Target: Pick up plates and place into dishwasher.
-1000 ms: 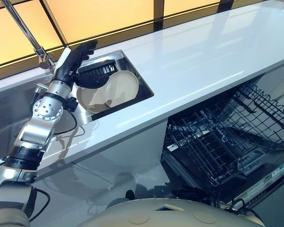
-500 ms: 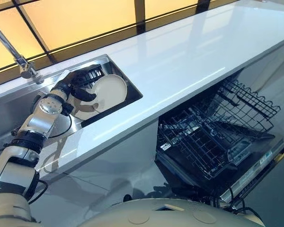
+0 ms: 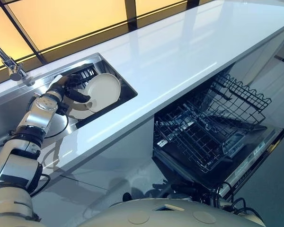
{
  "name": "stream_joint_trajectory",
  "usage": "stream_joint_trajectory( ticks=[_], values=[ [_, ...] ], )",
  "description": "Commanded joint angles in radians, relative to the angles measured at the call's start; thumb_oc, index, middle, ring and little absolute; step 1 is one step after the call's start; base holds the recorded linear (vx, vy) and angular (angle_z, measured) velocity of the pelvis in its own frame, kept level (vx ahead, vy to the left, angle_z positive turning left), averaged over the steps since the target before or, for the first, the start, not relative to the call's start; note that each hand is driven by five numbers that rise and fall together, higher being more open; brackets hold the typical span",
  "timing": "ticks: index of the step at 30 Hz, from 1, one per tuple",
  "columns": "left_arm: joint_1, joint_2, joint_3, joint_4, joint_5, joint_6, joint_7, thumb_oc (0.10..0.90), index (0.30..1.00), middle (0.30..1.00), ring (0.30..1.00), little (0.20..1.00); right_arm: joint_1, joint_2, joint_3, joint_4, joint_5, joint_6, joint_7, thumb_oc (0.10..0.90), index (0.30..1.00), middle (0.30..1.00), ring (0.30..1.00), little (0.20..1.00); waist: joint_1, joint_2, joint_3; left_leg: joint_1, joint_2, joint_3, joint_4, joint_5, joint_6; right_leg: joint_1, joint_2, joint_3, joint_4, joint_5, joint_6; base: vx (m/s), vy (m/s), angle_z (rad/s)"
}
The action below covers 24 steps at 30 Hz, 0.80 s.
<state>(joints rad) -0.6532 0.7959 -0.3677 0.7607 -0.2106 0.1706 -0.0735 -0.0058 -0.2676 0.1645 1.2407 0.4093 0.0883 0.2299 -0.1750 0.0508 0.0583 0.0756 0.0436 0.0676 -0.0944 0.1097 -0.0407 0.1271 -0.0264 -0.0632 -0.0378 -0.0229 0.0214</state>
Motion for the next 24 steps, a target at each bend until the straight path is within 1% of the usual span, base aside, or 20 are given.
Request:
stream_joint_trajectory(
  ticks=[1,6,11,13,18,19,20,24],
  values=[
    [-0.226,0.052,0.04,0.045,-0.075,-0.019,0.031,0.8,0.9,0.9,0.9,0.9,0.038,-0.052,0.017,0.009,-0.037,0.002,0.007,0.8,0.9,0.9,0.9,0.9,-0.011,0.023,0.028,0.041,-0.117,0.053,0.037,-0.165,0.103,-0.108,0.028,0.045,0.101,0.001,0.071,0.0,0.0,0.0],
    [-0.221,0.036,0.07,0.06,-0.213,0.004,-0.001,0.8,0.9,0.9,0.9,0.9,0.043,-0.05,0.02,0.012,-0.057,-0.005,0.014,0.8,0.9,0.9,0.9,0.9,-0.014,0.022,0.033,0.038,-0.12,0.058,0.041,-0.168,0.106,-0.114,0.027,0.056,0.104,0.002,0.076,0.03,0.013,0.0],
    [-0.244,0.034,0.077,0.108,-0.279,0.023,-0.057,0.8,0.9,0.9,0.9,0.9,0.042,-0.048,0.029,0.013,-0.062,-0.005,0.016,0.8,0.9,0.9,0.9,0.9,-0.02,0.021,0.033,0.037,-0.123,0.061,0.044,-0.171,0.107,-0.116,0.027,0.061,0.104,0.005,0.079,0.03,0.006,0.0],
    [-0.26,0.036,0.074,0.123,-0.295,0.045,-0.085,0.8,0.9,0.9,0.9,0.9,0.042,-0.048,0.029,0.012,-0.063,-0.006,0.015,0.8,0.9,0.9,0.9,0.9,-0.022,0.022,0.034,0.036,-0.123,0.063,0.046,-0.171,0.107,-0.116,0.027,0.062,0.104,0.006,0.08,0.0,0.0,0.0],
    [-0.298,0.05,0.047,0.152,-0.324,0.092,-0.201,0.8,0.9,0.9,0.9,0.9,0.039,-0.05,0.025,0.018,-0.064,-0.007,0.015,0.8,0.9,0.9,0.9,0.9,-0.026,0.025,0.035,0.037,-0.125,0.065,0.044,-0.171,0.108,-0.116,0.027,0.062,0.1,0.007,0.083,0.0,0.0,0.0],
    [-0.307,0.055,0.038,0.156,-0.326,0.107,-0.242,0.8,0.9,0.9,0.9,0.9,0.038,-0.051,0.022,0.021,-0.065,-0.007,0.014,0.8,0.9,0.9,0.9,0.9,-0.025,0.026,0.035,0.037,-0.125,0.066,0.044,-0.171,0.107,-0.115,0.027,0.062,0.099,0.008,0.083,0.0,0.0,0.0],
    [-0.313,0.058,0.029,0.157,-0.343,0.111,-0.267,0.8,0.9,0.9,0.9,0.9,0.038,-0.051,0.02,0.024,-0.068,-0.009,0.014,0.8,0.9,0.9,0.9,0.9,-0.026,0.028,0.035,0.037,-0.125,0.066,0.044,-0.171,0.107,-0.115,0.027,0.062,0.098,0.009,0.084,0.0,0.0,0.0],
    [-0.321,0.06,0.023,0.142,-0.472,0.162,-0.33,0.8,0.9,0.9,0.9,0.9,0.037,-0.054,0.01,0.03,-0.081,-0.009,0.01,0.8,0.9,0.9,0.9,0.9,-0.024,0.032,0.037,0.037,-0.126,0.064,0.043,-0.171,0.106,-0.111,0.027,0.062,0.091,0.01,0.084,0.0,0.0,0.0]
  ],
)
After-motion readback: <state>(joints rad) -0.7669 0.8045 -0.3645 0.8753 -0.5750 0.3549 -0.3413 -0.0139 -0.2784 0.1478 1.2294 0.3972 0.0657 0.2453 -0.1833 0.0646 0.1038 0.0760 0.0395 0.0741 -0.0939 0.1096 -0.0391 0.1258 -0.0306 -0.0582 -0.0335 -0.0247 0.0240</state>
